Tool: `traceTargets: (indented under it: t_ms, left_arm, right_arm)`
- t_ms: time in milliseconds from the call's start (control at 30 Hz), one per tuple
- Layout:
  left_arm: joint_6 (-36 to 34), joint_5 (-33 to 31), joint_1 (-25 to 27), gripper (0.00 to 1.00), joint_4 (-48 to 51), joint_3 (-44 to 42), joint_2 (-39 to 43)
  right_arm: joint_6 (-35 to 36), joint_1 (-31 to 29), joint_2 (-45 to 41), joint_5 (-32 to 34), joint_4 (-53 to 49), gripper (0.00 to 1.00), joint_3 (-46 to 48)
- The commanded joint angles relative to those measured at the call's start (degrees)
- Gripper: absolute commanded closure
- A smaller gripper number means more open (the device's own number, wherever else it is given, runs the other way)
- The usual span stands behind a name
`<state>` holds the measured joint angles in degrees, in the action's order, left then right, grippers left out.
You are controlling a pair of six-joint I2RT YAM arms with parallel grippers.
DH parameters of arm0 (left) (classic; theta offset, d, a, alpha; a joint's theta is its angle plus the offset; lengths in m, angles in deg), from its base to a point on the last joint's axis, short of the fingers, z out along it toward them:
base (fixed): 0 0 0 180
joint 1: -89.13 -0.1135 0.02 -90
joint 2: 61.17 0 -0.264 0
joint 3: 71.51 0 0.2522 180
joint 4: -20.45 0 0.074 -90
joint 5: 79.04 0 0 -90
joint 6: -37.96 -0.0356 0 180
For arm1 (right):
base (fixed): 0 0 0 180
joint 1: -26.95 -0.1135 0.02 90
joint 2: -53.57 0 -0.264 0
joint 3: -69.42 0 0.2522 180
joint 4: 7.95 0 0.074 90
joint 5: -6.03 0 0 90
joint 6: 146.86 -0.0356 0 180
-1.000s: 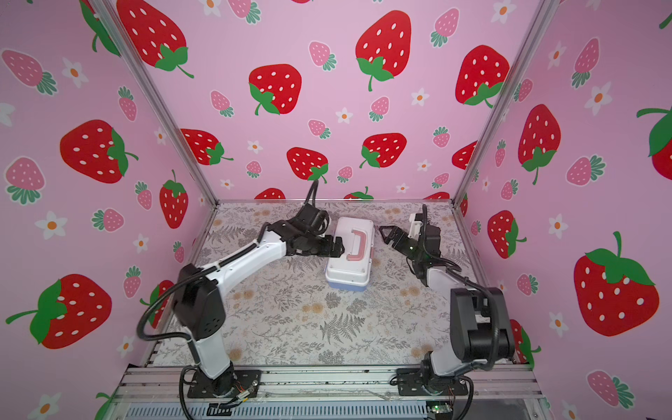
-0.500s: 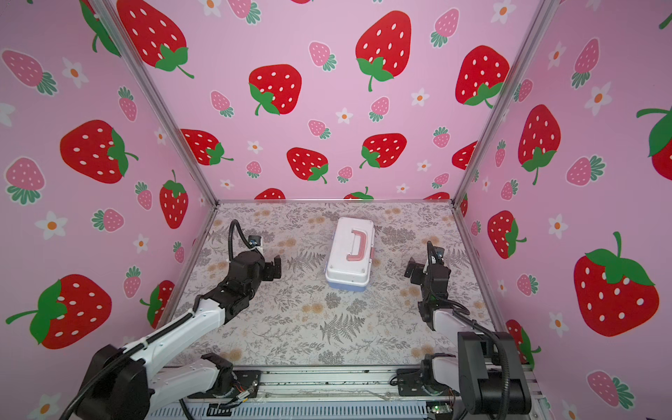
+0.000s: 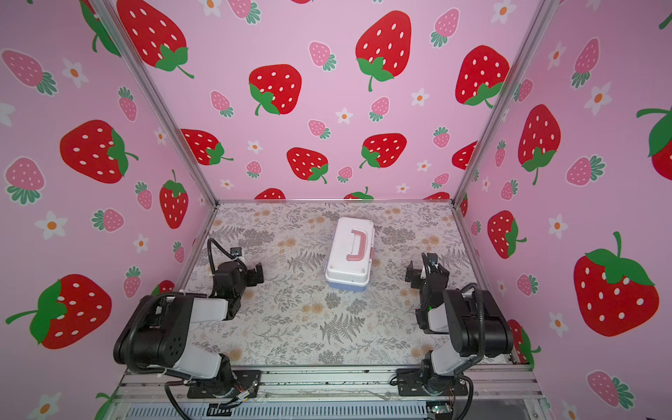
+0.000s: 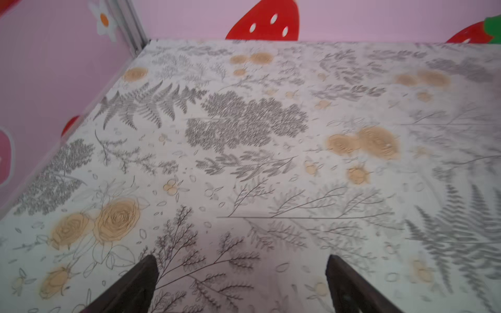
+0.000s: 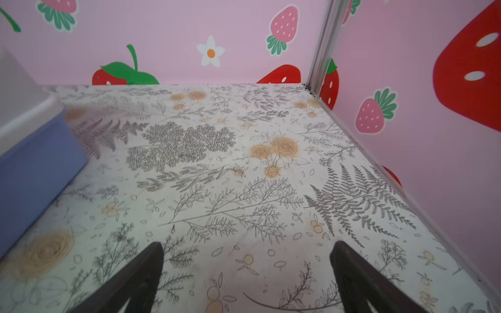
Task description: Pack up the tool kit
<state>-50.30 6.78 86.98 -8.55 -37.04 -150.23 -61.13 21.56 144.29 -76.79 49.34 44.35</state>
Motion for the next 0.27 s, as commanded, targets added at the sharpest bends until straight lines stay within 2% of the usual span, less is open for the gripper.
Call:
traceTargets:
  t_ms: [0,33,67,100,233]
  left_arm:
    - [0.0,10.91,-0.98,0.01,-3.35,4.94,-0.61]
    - [-0.54,10.49,-0.55,0.01,-1.01,4.93,0.97]
    - [-0.11,10.4,-0.4,0.01,-4.12,4.38,-0.14]
    - [-0.45,10.67,-0.41,0.01,-2.27,5.01,-0.09]
    - [-0.77,9.88,-0.11,0.01,-1.18,5.24,0.38]
  right_arm:
    - [4.3,-0.5,-1.4,-2.78,-0.76,0.01,-4.28]
    - [4.49,-0.75,0.07,-2.81,0.97,0.01,-4.15]
    - [4.26,-0.7,0.71,-2.79,3.28,0.01,-3.81]
    - [3.98,-0.32,-0.18,-3.17,-0.7,0.01,-4.73]
    - [4.18,-0.34,-0.84,-2.83,0.1,0.01,-4.16]
